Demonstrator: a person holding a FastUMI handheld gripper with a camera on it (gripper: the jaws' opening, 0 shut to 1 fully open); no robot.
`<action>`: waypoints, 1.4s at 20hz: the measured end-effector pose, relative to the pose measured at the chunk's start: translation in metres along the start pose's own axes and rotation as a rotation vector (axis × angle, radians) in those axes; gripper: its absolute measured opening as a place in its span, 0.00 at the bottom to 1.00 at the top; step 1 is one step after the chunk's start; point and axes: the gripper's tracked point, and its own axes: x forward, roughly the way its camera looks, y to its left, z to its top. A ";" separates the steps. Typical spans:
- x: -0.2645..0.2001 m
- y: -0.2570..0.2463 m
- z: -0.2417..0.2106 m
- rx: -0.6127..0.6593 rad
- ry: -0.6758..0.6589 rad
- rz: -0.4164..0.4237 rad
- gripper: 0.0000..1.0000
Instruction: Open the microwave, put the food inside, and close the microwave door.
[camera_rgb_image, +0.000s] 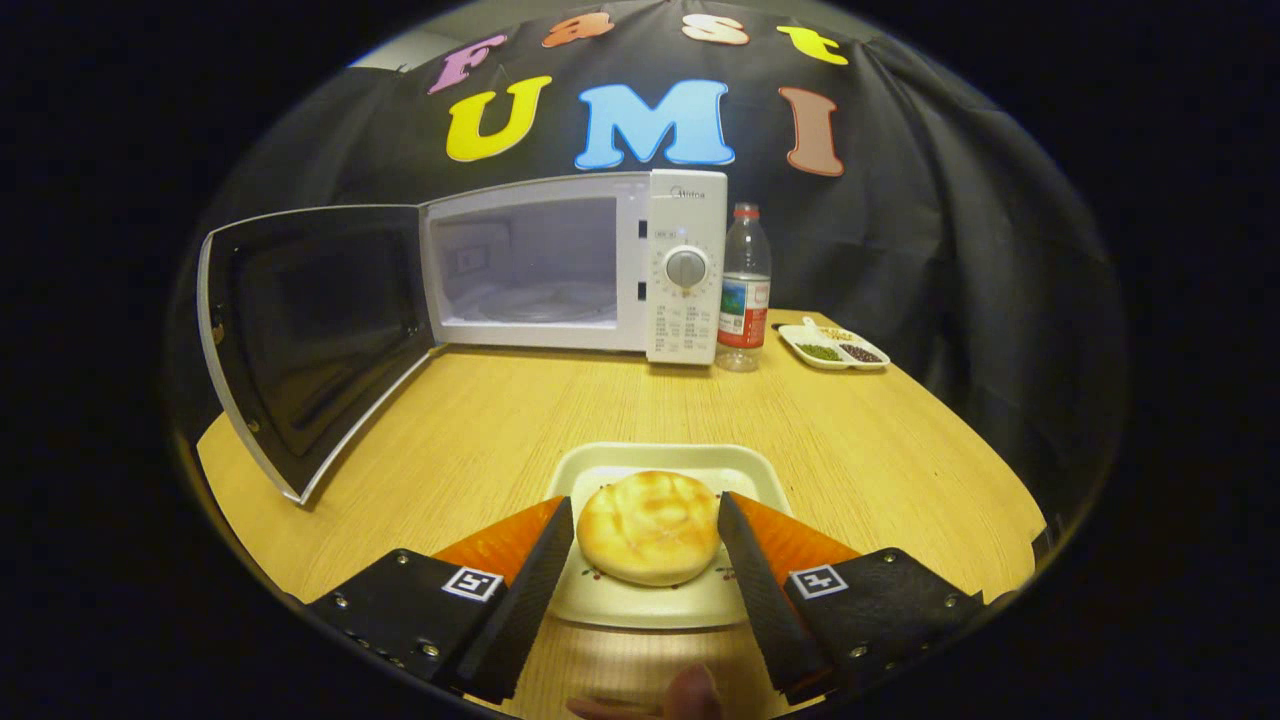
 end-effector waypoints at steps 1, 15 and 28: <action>0.001 -0.002 0.002 0.001 -0.001 -0.010 0.89; 0.019 -0.011 0.000 -0.039 0.089 -0.093 0.86; 0.011 -0.002 0.017 -0.017 0.055 -0.023 0.68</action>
